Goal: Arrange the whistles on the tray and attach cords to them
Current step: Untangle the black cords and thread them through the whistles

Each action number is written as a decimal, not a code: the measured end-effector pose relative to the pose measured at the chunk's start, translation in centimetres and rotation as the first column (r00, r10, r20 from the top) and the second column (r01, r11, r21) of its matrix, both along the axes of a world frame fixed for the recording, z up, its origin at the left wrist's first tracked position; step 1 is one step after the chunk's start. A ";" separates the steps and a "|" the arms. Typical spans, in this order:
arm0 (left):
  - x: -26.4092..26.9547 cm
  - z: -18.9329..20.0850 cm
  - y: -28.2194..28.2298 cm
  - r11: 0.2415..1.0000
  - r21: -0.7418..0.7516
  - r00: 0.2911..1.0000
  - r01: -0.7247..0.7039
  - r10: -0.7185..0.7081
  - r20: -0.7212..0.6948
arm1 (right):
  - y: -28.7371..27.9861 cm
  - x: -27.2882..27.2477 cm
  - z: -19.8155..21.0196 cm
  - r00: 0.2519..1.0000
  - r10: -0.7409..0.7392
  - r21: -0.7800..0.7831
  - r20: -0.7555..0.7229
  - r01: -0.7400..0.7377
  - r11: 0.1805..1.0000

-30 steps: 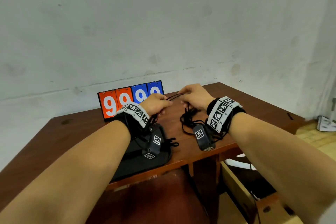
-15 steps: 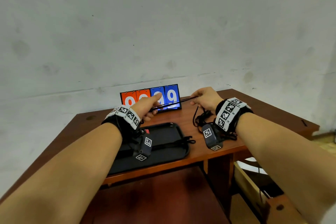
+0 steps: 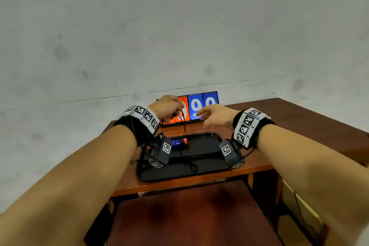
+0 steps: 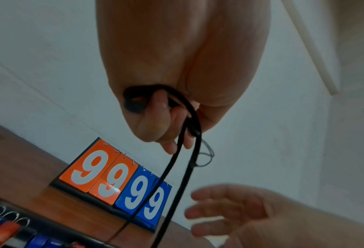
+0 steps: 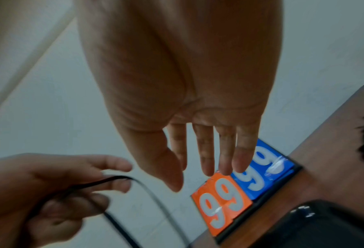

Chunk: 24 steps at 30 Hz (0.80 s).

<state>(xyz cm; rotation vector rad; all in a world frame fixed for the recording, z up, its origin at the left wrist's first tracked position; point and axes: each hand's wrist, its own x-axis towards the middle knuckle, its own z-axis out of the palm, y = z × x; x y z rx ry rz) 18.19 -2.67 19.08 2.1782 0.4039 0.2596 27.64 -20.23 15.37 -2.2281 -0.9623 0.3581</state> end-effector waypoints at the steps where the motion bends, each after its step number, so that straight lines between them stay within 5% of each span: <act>1: -0.2 0.3 -0.1 0.999 0.036 1.000 0.014 -0.014 -0.003 | 0.8 -0.9 0.6 0.999 0.043 0.013 -0.002 -0.043 0.999; 5: -0.4 0.9 0.3 0.998 0.049 0.999 0.046 -0.046 -0.011 | 3.5 -2.4 1.5 0.988 0.147 0.075 -0.052 -0.143 0.987; 11: -1.1 1.4 1.5 0.996 -0.024 0.996 0.088 -0.087 0.034 | 5.5 -3.2 0.8 0.924 0.282 0.383 -0.257 -0.170 0.908; 24: -2.6 -0.1 6.2 0.973 -0.189 0.991 0.135 -0.133 0.023 | 6.0 -2.8 0.7 0.954 0.163 0.385 -0.252 -0.056 0.921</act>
